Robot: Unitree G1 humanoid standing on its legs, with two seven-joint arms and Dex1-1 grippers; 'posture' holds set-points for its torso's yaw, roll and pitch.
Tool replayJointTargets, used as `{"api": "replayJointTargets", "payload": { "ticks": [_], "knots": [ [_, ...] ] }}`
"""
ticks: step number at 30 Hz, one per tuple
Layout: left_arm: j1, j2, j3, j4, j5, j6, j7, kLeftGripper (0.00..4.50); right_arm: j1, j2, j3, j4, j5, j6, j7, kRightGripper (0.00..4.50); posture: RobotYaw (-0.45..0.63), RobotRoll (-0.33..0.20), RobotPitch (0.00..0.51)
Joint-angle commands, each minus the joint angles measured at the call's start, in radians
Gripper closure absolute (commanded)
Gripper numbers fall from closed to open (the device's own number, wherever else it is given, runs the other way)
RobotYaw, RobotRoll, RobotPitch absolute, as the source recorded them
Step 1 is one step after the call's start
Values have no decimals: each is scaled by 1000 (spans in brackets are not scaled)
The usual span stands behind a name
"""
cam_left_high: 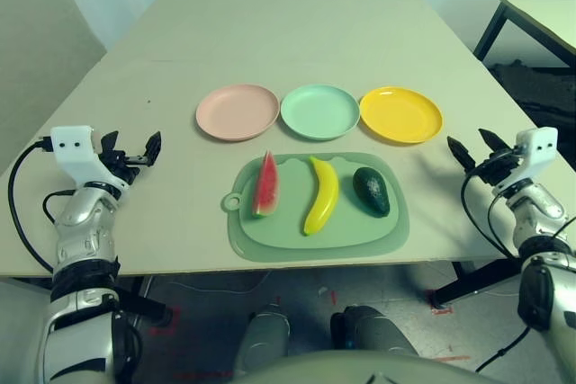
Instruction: Place the fruits into color-matched plates.
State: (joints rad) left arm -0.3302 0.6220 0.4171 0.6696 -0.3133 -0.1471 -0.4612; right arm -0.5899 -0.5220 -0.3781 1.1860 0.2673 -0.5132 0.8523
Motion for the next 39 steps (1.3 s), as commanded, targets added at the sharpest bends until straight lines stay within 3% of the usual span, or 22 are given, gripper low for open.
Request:
{"api": "replayJointTargets", "payload": {
  "ticks": [1,17,20,23,26,32,39],
  "knots": [
    [1,2,3,-1,5,6,2,0,-10,-7,-1,8,2,8,1,58,74,0,62],
    [-23,26,-3,8,-1,2,-46,0,2,-15,-14,6,15,2,7,58,69,0,48],
    [-19,26,-7,-57,-88,61,-207,0,4,-19,-16,6,18,4,12,58,71,0,43],
    [21,43,-54,-225,-224,237,-451,0,4,-26,-20,5,23,10,20,58,70,0,43],
    [70,96,-124,-388,-285,390,-614,0,2,-32,-18,5,23,20,37,58,66,0,44],
    [108,202,-203,-576,-311,487,-825,0,8,-72,49,-57,-22,71,154,58,68,0,46],
    [116,250,-218,-597,-286,431,-963,0,-2,-250,236,-294,-190,13,253,58,31,0,50]
  ]
}}
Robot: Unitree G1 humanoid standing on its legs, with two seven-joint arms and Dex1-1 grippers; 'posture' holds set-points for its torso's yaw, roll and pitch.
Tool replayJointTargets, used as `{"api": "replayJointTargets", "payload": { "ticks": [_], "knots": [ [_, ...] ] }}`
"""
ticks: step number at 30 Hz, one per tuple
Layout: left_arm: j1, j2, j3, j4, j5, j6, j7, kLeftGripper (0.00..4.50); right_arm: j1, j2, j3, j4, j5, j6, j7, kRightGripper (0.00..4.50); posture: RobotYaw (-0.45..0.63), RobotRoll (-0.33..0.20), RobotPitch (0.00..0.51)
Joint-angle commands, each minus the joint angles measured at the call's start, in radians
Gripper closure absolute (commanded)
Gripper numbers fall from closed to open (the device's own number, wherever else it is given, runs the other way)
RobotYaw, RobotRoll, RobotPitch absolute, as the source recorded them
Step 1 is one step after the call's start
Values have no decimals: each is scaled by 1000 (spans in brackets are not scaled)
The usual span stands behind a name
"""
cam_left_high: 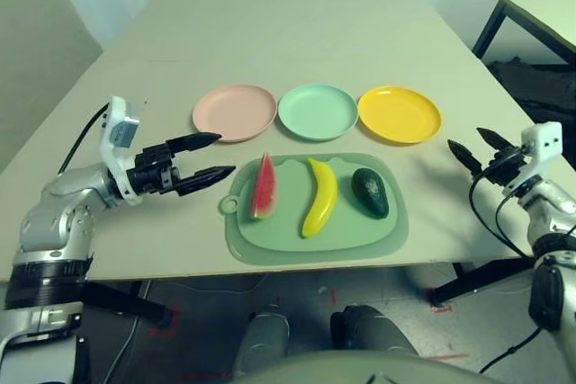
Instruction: Place the fruits into color-matched plates.
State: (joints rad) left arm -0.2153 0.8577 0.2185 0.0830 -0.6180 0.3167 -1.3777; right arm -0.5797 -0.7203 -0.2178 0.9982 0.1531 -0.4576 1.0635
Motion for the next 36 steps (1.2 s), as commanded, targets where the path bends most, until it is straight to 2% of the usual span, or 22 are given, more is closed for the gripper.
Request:
{"api": "replayJointTargets", "payload": {
  "ticks": [1,5,9,13,16,20,26,30,36],
  "knots": [
    [0,18,-24,-10,25,-45,-63,0,-15,-75,110,-153,-106,-60,57,58,28,0,51],
    [-9,27,-53,-4,57,-82,-111,0,-57,-139,253,-301,-224,-105,124,58,12,0,50],
    [-41,17,-76,16,75,-98,-120,0,-162,-156,417,-386,-358,-224,199,58,12,0,51],
    [-41,15,-89,8,82,-106,-131,0,-341,-106,586,-346,-567,-510,138,58,21,0,56],
    [-27,23,-88,-10,75,-98,-132,0,-426,-71,671,-295,-644,-654,96,58,32,0,58],
    [-9,31,-85,-24,74,-94,-130,0,-486,-23,765,-286,-611,-746,126,58,48,0,62],
    [-8,32,-93,-28,80,-94,-130,0,-479,-28,898,-396,-445,-748,229,58,43,0,65],
    [-18,25,-104,-16,90,-100,-128,0,-479,-11,926,-449,-410,-700,249,58,37,0,65],
    [-21,11,-99,-3,95,-109,-108,0,-477,38,941,-503,-419,-650,257,58,39,0,66]
  ]
}}
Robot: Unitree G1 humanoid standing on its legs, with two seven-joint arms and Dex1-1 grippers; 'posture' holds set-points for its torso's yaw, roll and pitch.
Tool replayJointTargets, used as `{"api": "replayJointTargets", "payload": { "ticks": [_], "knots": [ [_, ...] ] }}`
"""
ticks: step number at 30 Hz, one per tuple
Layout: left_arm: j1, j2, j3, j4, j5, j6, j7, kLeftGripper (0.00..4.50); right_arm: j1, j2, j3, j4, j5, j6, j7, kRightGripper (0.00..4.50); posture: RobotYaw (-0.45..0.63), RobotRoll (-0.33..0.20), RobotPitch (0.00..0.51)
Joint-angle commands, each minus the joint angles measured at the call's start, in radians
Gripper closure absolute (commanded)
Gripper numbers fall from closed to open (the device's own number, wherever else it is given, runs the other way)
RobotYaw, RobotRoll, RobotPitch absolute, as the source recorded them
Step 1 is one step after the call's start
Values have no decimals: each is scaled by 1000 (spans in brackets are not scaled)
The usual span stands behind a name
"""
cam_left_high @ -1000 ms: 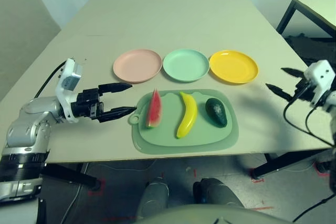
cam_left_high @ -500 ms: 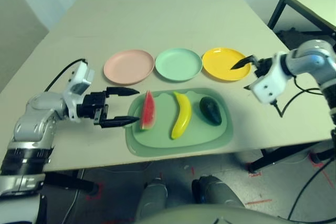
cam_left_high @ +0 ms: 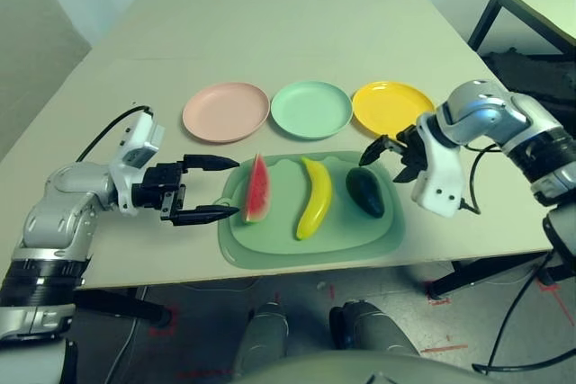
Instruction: Place the fruits into color-matched plates.
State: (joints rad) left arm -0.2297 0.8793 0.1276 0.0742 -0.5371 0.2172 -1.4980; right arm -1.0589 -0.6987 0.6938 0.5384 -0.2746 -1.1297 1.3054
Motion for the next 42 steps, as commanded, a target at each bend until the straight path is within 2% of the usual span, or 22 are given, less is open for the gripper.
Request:
{"api": "replayJointTargets", "payload": {
  "ticks": [1,14,25,34,42],
  "knots": [
    [-8,-11,-6,8,15,-9,16,0,6,21,34,-50,7,24,18,58,44,0,65],
    [10,13,33,-4,0,-2,37,0,43,42,70,-24,-80,7,-18,58,77,0,63],
    [22,11,33,-26,-1,-6,50,0,27,49,52,29,-242,58,-115,58,75,0,56],
    [13,12,35,-8,2,-13,52,0,30,32,57,9,-200,95,-79,58,68,0,55],
    [10,11,33,-3,1,-11,52,0,48,8,61,-53,-119,160,10,58,64,0,56]
  ]
}}
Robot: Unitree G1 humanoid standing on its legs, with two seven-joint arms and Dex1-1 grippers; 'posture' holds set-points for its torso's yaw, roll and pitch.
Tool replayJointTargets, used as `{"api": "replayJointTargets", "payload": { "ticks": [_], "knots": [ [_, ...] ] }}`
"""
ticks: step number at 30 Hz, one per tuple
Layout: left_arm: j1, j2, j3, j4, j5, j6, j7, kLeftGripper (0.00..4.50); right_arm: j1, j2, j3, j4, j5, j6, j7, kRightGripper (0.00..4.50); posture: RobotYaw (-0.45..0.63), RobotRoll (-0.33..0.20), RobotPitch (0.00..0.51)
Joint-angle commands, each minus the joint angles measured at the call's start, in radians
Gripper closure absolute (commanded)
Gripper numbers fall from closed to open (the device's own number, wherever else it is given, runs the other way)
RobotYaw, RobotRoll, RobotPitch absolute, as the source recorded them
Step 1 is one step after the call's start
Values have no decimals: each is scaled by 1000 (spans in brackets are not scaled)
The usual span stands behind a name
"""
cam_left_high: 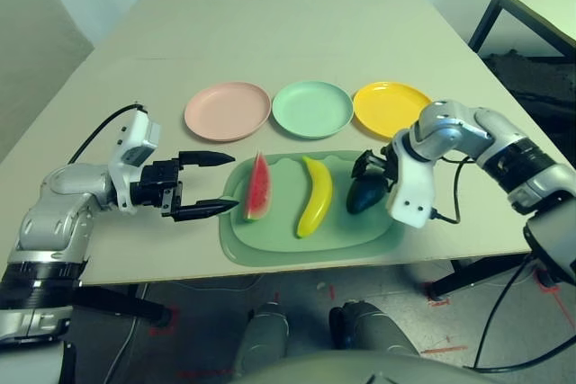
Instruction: Place the fruits into color-matched plates.
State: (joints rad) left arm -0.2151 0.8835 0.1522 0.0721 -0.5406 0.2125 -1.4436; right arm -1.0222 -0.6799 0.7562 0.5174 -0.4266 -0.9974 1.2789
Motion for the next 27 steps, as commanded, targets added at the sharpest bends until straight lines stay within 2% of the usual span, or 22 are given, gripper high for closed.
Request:
{"api": "replayJointTargets", "payload": {
  "ticks": [1,11,27],
  "knots": [
    [-6,7,8,0,5,-6,-3,0,13,-15,-2,-41,42,38,48,58,63,0,57],
    [-17,13,4,12,9,-6,-12,0,84,-48,-35,-222,148,285,182,58,53,0,62],
    [-25,14,9,10,11,-10,-12,0,107,-32,-51,-265,111,379,190,58,58,0,65]
  ]
}}
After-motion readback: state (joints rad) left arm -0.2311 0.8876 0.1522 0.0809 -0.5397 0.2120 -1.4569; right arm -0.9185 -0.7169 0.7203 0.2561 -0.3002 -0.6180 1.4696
